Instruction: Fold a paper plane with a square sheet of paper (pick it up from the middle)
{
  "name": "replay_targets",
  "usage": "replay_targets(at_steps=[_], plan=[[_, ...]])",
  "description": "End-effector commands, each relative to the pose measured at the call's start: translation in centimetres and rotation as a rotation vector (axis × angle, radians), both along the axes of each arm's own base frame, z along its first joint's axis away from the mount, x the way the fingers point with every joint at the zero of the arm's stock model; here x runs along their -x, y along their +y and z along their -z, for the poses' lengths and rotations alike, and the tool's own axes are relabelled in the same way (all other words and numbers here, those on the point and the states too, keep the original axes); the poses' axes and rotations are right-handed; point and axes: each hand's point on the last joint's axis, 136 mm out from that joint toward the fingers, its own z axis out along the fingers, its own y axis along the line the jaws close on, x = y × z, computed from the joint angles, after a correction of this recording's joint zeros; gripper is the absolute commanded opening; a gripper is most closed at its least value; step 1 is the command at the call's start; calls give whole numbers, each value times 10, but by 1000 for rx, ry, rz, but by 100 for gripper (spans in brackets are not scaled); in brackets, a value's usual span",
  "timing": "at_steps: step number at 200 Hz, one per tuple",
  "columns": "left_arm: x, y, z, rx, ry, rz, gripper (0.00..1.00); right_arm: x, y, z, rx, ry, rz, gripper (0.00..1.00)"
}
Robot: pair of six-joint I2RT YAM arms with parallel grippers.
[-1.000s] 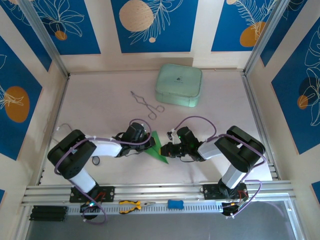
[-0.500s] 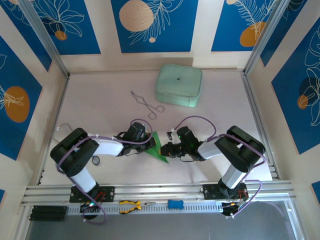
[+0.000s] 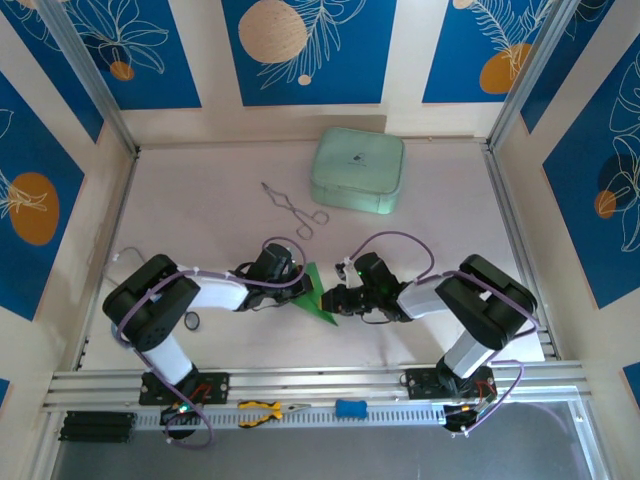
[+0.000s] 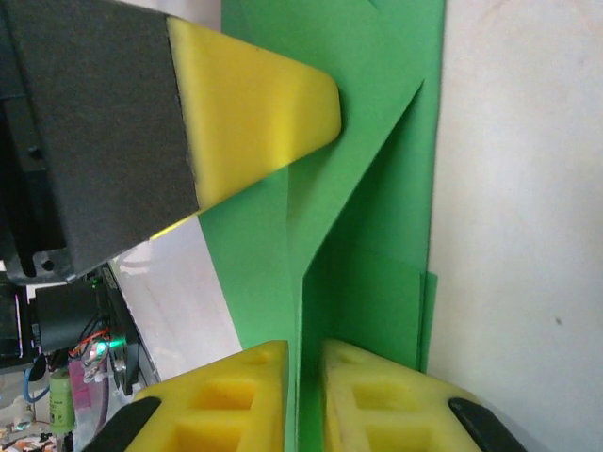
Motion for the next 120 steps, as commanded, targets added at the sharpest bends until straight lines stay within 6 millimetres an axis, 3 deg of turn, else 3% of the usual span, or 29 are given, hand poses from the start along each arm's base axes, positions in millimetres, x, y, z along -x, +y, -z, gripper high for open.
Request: replay_targets(at_steps=[1,55,120], plan=[[11,3,16,-47,48,26,1,11,-14,10,66,64,10,19],[11,4,16,-47,47,27,1,20,-14,5,59,99,-16,19],[11,4,16,-47,46,24,1,31,-20,17,99,185,-22,14]])
